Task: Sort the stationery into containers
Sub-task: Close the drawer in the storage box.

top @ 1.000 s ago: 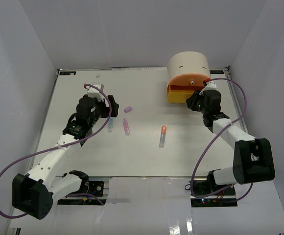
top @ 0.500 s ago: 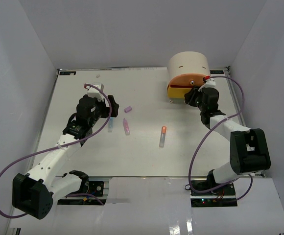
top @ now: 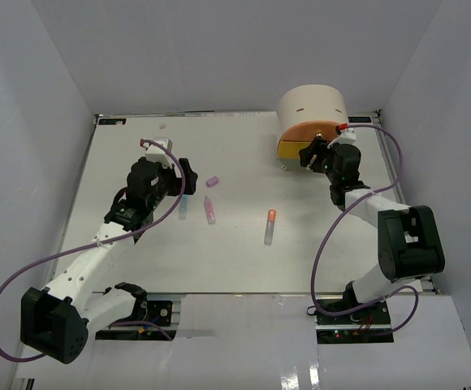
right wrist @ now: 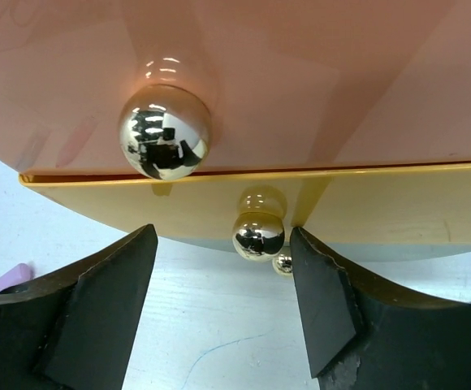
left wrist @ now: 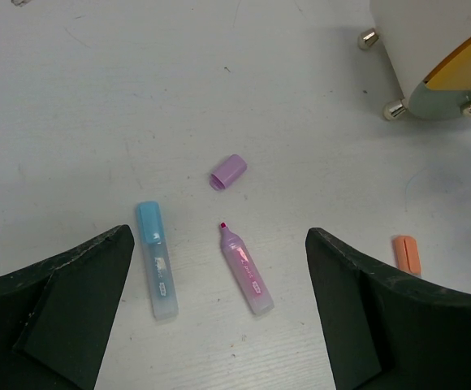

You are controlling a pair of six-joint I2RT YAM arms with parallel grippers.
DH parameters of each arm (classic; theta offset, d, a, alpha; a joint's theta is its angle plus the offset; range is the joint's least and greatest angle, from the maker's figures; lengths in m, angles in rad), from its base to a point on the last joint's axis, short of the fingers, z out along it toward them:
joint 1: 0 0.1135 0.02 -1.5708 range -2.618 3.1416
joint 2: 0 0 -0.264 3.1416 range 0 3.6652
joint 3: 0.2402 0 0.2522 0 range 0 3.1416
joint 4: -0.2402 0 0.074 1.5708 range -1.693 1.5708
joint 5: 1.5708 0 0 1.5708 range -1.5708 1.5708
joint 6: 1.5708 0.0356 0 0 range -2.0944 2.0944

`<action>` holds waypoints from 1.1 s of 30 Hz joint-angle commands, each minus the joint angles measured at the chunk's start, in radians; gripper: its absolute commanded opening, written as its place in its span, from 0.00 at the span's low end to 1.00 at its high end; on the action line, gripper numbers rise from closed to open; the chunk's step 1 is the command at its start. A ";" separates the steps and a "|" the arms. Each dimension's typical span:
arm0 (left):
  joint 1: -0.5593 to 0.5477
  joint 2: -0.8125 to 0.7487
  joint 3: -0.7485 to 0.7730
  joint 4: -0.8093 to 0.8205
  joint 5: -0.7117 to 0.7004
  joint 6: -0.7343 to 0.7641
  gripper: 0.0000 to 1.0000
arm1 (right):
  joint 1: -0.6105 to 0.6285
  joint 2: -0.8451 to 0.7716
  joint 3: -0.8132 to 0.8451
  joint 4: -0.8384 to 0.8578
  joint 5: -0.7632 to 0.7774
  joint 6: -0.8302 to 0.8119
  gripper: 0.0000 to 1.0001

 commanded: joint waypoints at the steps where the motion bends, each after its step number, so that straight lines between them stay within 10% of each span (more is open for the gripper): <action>1: 0.007 -0.005 -0.003 0.011 0.010 -0.001 0.98 | 0.003 -0.001 0.011 0.124 0.006 0.002 0.73; 33: 0.007 -0.013 -0.006 0.012 0.024 -0.006 0.98 | -0.011 -0.213 -0.240 0.182 -0.010 0.071 0.95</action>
